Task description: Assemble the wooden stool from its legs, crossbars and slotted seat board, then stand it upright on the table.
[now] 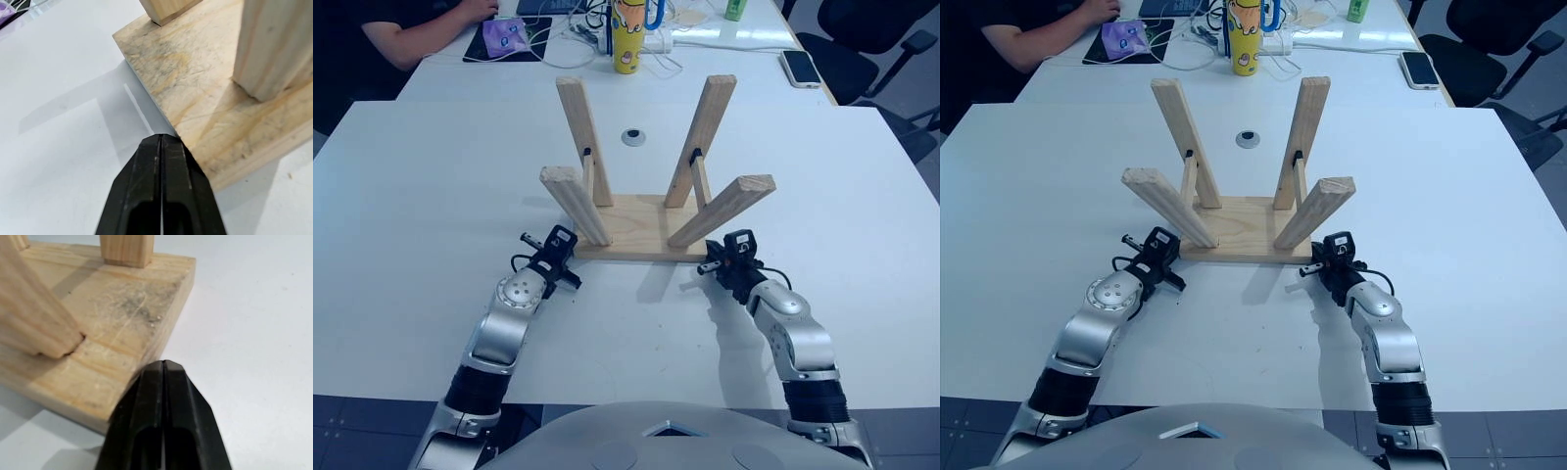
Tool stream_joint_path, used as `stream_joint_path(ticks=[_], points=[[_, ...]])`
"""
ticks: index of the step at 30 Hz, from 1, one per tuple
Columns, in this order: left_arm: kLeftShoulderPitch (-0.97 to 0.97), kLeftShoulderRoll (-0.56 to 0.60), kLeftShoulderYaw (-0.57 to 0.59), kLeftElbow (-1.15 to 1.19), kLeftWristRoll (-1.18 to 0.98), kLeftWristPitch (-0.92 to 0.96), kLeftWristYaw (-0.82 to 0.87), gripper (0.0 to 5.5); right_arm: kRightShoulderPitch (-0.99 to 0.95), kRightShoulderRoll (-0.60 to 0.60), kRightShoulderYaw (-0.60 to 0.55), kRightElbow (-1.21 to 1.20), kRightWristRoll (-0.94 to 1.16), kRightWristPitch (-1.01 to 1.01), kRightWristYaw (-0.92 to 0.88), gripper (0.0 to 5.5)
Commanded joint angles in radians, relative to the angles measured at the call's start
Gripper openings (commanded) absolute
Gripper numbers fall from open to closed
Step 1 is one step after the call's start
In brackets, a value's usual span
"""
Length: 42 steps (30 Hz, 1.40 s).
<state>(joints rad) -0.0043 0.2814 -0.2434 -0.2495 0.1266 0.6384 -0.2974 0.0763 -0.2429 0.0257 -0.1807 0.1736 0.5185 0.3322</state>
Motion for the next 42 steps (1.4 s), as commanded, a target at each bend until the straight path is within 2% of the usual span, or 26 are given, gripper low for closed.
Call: stream_joint_path(ticks=[1, 7, 16, 30, 36, 39, 42], points=[[-0.045, -0.188, -0.123, -0.128, -0.231, 0.009, -0.153, 0.0, -0.068, 0.126, 0.159, -0.12, 0.189, 0.07, 0.157, 0.02], [-0.082, -0.251, -0.081, -0.178, -0.307, 0.069, -0.136, 0.0, -0.115, 0.166, 0.125, -0.162, 0.253, 0.151, 0.156, 0.02], [-0.15, -0.282, 0.001, -0.266, -0.356, 0.161, -0.139, 0.0, -0.2, 0.206, 0.056, -0.247, 0.334, 0.263, 0.132, 0.02], [-0.202, -0.22, 0.06, -0.413, -0.397, 0.323, -0.202, 0.0, -0.284, 0.207, -0.019, -0.384, 0.447, 0.409, 0.131, 0.02], [-0.243, -0.213, 0.131, -0.437, -0.433, 0.377, -0.213, 0.0, -0.314, 0.246, -0.069, -0.42, 0.509, 0.49, 0.116, 0.02], [-0.278, -0.229, 0.218, -0.425, -0.479, 0.398, -0.211, 0.0, -0.333, 0.271, -0.1, -0.425, 0.533, 0.519, 0.096, 0.02], [-0.281, -0.15, 0.256, -0.365, -0.459, 0.346, -0.237, 0.0, -0.336, 0.249, -0.101, -0.387, 0.45, 0.449, 0.093, 0.02]])
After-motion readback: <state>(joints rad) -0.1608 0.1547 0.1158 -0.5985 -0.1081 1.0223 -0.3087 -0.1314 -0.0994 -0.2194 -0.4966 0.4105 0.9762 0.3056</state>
